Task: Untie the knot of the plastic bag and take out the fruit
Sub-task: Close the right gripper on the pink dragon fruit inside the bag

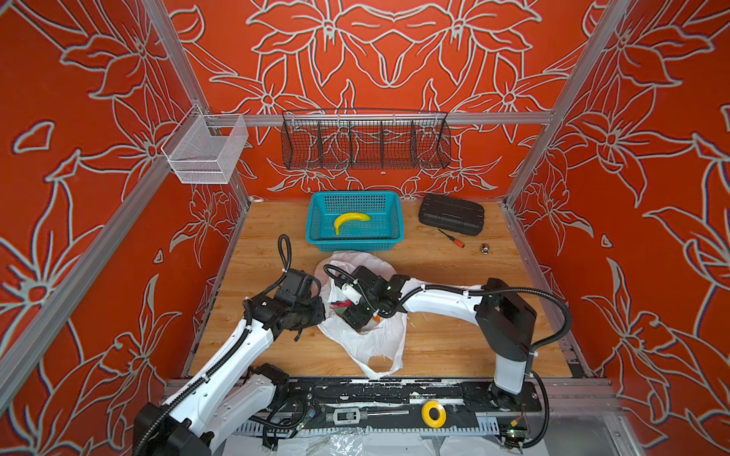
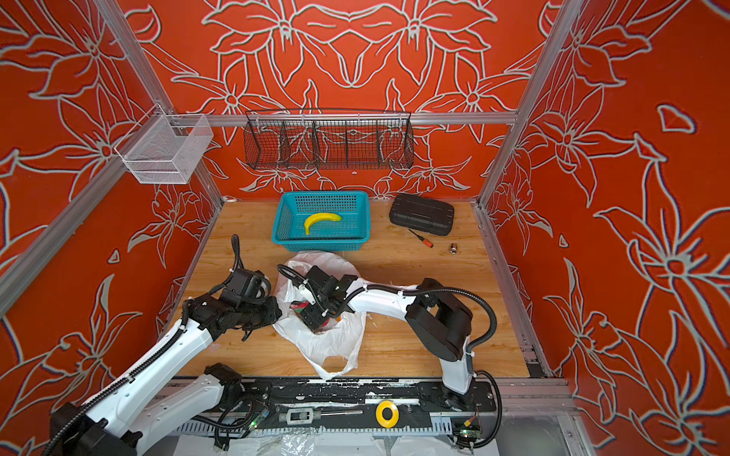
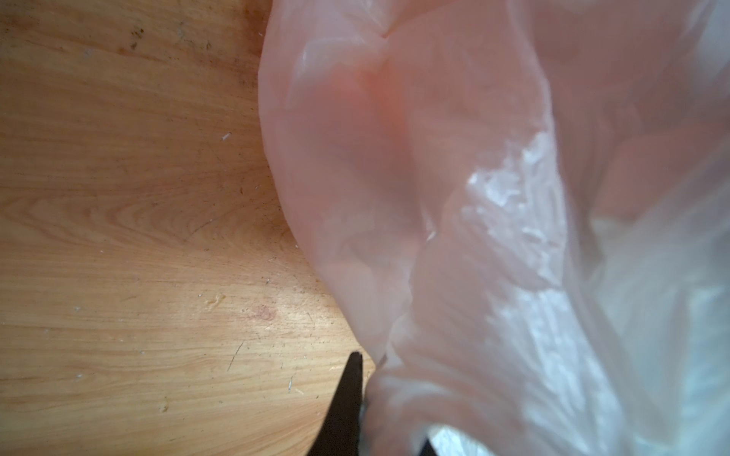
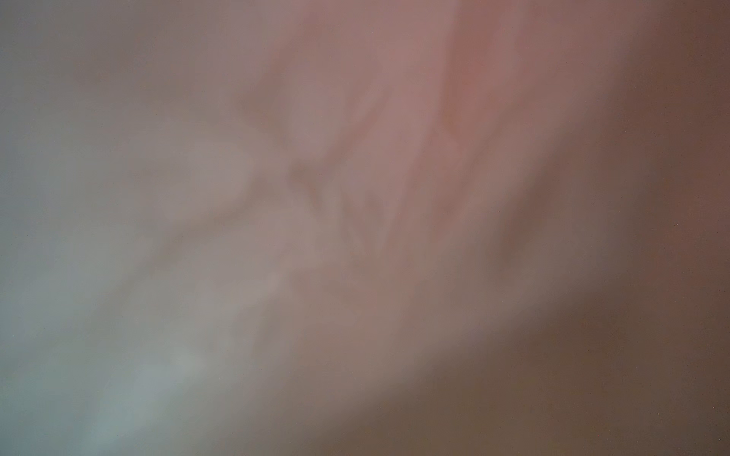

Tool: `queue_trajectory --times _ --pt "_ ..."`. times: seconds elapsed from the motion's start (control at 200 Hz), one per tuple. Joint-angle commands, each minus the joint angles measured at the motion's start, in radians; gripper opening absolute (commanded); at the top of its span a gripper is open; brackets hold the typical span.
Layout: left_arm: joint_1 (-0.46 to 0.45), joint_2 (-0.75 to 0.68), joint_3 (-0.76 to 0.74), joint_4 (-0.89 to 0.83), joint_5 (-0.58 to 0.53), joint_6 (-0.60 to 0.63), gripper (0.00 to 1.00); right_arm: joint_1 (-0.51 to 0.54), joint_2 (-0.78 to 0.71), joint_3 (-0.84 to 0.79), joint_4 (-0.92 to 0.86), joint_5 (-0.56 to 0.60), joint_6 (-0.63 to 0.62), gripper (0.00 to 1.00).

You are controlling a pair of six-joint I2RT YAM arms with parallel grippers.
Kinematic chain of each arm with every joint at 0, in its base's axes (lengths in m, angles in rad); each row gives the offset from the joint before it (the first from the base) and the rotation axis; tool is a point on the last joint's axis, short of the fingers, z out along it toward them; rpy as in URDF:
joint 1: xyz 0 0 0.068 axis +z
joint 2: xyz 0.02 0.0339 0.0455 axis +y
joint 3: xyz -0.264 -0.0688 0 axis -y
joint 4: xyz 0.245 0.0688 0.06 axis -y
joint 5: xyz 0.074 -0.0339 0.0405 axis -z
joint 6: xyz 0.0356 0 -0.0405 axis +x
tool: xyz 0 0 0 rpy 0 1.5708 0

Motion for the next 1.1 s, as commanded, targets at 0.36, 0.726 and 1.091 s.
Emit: queue_trajectory --times 0.36,0.726,1.091 --pt "0.0 -0.013 0.057 -0.034 -0.022 -0.004 0.17 0.0 -0.281 -0.126 0.039 -0.016 0.016 0.58" --pt "0.0 -0.002 0.067 -0.045 -0.054 0.009 0.24 0.001 -0.468 -0.263 0.062 0.05 0.055 0.54" --pt "0.001 -0.011 0.066 -0.051 -0.057 0.004 0.27 0.001 -0.647 -0.328 0.131 -0.012 0.045 0.54"
